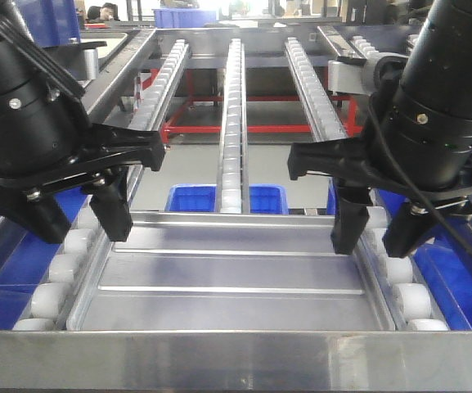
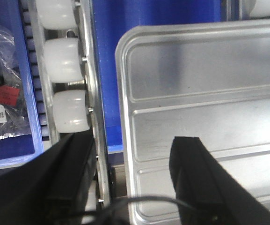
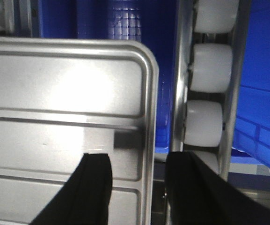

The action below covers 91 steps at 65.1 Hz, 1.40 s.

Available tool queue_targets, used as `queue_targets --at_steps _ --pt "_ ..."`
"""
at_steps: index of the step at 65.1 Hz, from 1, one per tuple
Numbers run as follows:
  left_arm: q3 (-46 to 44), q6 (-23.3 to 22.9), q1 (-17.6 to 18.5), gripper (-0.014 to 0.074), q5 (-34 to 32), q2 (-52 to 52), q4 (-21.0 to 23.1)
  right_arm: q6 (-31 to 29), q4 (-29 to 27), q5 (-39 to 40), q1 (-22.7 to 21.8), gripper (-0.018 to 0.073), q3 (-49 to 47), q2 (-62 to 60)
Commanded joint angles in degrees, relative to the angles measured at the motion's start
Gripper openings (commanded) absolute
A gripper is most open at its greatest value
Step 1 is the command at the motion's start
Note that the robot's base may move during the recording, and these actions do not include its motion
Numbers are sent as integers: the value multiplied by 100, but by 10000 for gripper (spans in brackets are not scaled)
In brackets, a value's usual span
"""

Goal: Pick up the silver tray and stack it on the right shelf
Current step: 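Close both grippers on the tray's side rims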

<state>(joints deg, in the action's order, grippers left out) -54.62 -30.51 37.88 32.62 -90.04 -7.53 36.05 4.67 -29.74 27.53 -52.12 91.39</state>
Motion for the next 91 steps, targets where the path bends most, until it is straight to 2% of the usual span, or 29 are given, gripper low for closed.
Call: queue_targets --at_steps 1,29,50,91 --pt "-172 -66 15 284 -210 119 -59 -4 18 250 9 395 -179 -123" --pt "-172 -66 15 283 -146 -366 42 -4 18 225 9 395 -179 235" --pt "-172 -66 15 222 -202 -395 42 -4 13 271 9 395 -179 335" --pt "-172 -66 15 215 -264 -433 108 -4 14 248 9 395 -179 335"
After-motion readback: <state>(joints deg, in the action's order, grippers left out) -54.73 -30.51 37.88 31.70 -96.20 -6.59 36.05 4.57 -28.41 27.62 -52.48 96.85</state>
